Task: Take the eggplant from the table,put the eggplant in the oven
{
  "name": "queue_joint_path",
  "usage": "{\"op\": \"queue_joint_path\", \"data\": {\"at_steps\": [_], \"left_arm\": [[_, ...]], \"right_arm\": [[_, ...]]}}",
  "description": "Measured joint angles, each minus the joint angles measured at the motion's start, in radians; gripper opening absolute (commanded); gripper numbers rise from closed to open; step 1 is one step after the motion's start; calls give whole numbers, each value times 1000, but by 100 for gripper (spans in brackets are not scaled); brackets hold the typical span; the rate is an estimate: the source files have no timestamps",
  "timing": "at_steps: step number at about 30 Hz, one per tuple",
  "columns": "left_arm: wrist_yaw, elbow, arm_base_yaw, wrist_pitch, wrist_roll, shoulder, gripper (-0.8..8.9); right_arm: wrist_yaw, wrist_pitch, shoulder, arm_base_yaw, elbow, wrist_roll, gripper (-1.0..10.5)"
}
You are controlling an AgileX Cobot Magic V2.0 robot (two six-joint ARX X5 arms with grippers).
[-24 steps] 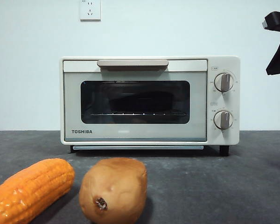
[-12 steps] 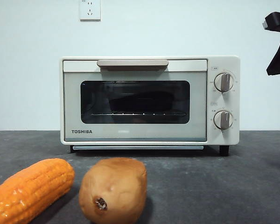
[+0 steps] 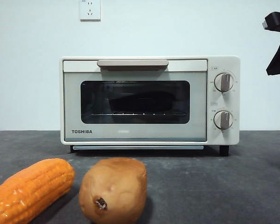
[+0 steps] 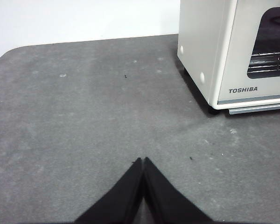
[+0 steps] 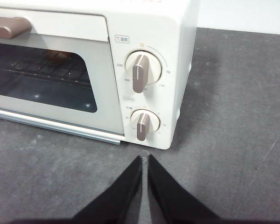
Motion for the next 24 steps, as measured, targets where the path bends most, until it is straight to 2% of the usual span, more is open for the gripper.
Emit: {"op": "queue_joint_path", "data": {"at_steps": [5,9,14,21,24], "left_arm": [[0,0,0,0,0,0,4],[0,0,0,0,0,0,4],[0,0,0,0,0,0,4],[0,0,0,0,0,0,4],[0,0,0,0,0,0,4]], "right_arm": [[0,-18,-19,0,0,0,3],[1,-35,-172,-36,0,-2,3],[-1,-8,-375,-193,0,-49,3],[-1,-31,-513,-455,-6,-57,3],[-8,-31,-543,-491,-51,-42,3]]}}
